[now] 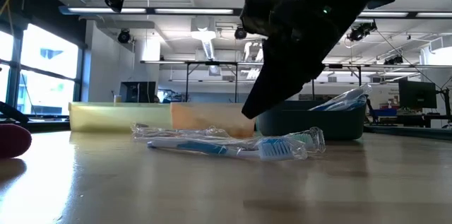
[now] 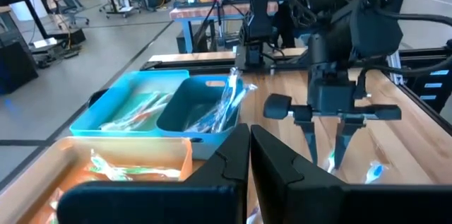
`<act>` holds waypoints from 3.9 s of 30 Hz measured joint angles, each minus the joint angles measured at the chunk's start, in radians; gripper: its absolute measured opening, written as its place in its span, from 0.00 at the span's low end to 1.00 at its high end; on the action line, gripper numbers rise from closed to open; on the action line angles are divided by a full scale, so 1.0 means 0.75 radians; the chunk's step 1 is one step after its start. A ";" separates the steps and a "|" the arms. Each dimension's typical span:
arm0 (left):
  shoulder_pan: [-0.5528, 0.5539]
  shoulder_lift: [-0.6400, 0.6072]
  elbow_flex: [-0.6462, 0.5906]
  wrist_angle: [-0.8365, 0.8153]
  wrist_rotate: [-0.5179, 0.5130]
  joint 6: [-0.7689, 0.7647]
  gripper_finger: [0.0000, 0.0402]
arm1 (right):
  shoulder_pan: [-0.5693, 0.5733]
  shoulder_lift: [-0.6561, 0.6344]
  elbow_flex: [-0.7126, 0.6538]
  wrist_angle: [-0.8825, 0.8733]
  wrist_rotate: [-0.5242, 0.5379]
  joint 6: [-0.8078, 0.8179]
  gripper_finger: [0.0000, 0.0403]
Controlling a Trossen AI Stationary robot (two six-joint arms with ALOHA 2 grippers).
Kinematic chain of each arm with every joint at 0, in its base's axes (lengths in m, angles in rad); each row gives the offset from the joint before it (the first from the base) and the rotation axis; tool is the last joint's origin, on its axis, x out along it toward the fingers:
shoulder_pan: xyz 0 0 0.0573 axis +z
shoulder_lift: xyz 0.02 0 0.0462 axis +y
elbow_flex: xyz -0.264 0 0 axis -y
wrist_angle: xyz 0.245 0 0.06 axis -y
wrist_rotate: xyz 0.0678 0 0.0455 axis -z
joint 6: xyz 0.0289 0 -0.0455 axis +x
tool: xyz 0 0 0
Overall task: Pick & Place Toothbrushes
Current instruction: Put the green toothbrush into the orange bin
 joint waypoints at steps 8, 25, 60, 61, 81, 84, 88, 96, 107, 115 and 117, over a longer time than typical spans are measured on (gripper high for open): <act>0.000 0.000 0.000 -0.002 -0.002 -0.003 0.03 | 0.000 0.081 -0.001 0.039 0.014 0.010 0.32; 0.000 0.000 0.000 -0.010 -0.003 -0.002 0.03 | -0.011 0.116 0.001 -0.055 0.122 0.087 0.32; 0.000 0.000 0.001 -0.009 -0.003 -0.001 0.03 | -0.016 0.033 -0.005 -0.113 -0.079 0.001 0.00; 0.000 0.000 0.001 -0.005 -0.003 -0.002 0.03 | -0.016 0.016 -0.005 -0.111 -0.072 -0.010 0.00; 0.000 0.000 0.001 -0.003 -0.002 -0.001 0.03 | -0.170 -0.240 -0.002 -0.097 0.227 -0.049 0.01; 0.000 0.000 0.001 -0.004 -0.002 -0.001 0.03 | -0.212 -0.258 -0.002 -0.043 0.254 -0.048 0.01; 0.000 0.000 0.001 -0.010 -0.002 0.000 0.03 | -0.265 -0.258 -0.003 0.078 0.256 -0.068 0.01; 0.000 0.000 0.001 -0.040 -0.002 -0.001 0.03 | -0.336 -0.258 -0.001 0.271 0.251 -0.162 0.01; 0.000 0.000 0.001 -0.028 -0.002 -0.085 0.03 | -0.328 -0.257 -0.001 0.503 0.173 -0.324 0.01; 0.000 0.005 0.001 0.000 -0.002 -0.105 0.03 | -0.270 -0.257 -0.001 0.589 0.156 -0.396 0.01; 0.000 0.022 0.001 0.019 -0.001 -0.105 0.03 | -0.259 -0.257 -0.001 0.598 0.156 -0.396 0.01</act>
